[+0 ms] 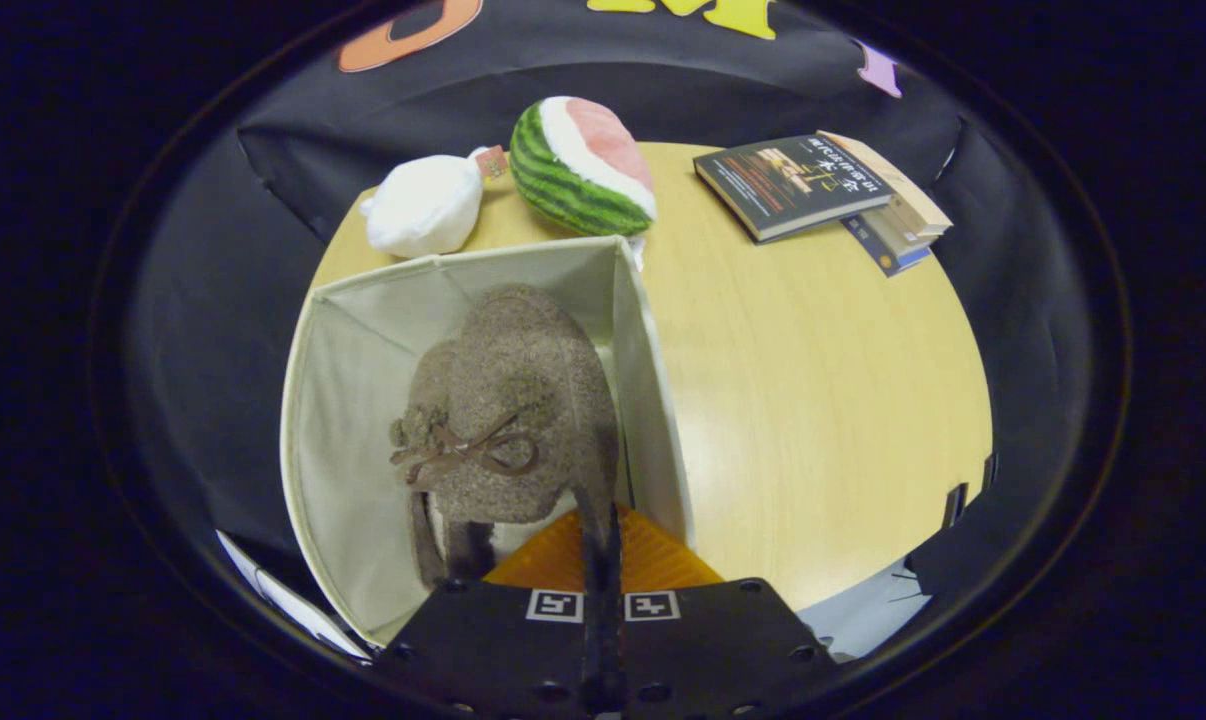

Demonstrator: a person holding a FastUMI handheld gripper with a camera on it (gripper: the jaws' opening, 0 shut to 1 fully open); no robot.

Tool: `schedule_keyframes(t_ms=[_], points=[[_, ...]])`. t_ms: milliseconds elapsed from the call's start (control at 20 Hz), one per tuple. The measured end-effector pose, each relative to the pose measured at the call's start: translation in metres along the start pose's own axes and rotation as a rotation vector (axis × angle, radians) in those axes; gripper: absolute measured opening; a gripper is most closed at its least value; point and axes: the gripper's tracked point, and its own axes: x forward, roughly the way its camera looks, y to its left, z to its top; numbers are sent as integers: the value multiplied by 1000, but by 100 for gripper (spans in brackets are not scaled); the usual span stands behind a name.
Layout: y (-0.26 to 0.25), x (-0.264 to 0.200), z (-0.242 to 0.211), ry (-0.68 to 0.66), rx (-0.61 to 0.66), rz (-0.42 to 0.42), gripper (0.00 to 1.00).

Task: Open the storage box then place both shoes into the box .Put the left shoe in first, then the right shoe, with the right side of both shoes facing outward in a uniform manner.

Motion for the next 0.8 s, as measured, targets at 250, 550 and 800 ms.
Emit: schedule_keyframes(t_ms=[250,550,800], points=[[-6,18,0,11,-7,-64,2],[-2,17,2,25,19,-78,10],[11,6,5,-8,29,11,18]])
